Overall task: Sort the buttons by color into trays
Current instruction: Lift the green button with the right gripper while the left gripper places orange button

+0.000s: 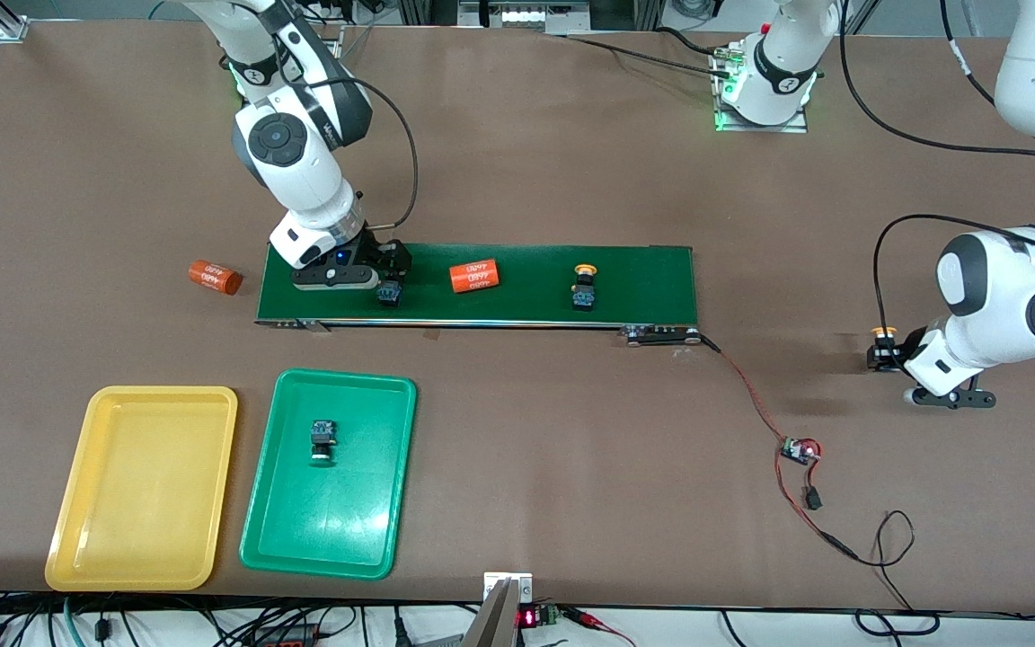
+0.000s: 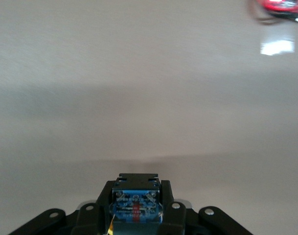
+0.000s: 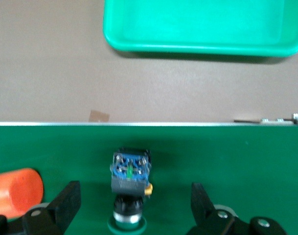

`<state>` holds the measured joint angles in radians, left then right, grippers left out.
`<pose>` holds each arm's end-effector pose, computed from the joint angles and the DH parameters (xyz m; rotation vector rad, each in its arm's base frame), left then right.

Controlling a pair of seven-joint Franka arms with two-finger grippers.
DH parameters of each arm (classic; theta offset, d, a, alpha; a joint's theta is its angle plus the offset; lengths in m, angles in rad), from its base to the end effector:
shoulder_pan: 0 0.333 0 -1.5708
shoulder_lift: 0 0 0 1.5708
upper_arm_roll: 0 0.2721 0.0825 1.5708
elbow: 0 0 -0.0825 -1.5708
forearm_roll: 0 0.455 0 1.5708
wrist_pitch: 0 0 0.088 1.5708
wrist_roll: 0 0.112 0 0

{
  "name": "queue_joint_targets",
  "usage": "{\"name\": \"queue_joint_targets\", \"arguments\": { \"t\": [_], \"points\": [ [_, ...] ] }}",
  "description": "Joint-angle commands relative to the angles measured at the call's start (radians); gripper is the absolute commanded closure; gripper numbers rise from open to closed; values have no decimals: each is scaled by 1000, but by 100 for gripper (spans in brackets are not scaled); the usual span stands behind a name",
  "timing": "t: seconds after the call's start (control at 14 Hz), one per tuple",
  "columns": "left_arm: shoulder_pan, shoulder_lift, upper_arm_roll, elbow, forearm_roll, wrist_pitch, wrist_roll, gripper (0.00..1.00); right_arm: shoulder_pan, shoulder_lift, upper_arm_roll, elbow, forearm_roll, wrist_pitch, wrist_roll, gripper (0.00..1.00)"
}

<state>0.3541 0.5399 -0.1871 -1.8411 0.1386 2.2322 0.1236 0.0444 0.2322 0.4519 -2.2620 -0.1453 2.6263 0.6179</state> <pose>0.6469 0.1118 0.1332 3.1202 -0.0467 -0.2119 0.5118 0.2911 0.1804 -3.0352 0.0292 -0.1922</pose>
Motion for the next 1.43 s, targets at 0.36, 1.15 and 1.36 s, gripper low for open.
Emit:
{"name": "queue_joint_targets", "arguments": {
  "t": [0.36, 1.15, 1.36],
  "points": [
    [-32, -81, -313, 69, -56, -330, -356, 84, -11, 85, -30, 22, -79, 55, 22, 1],
    [-103, -31, -506, -173, -56, 43, -527, 80, -14, 98, -39, 24, -109, 31, 6, 78],
    [-103, -44, -508, -165, -56, 41, -524, 0, -24, 76, -68, 59, -108, 3, -24, 83]
  ]
}}
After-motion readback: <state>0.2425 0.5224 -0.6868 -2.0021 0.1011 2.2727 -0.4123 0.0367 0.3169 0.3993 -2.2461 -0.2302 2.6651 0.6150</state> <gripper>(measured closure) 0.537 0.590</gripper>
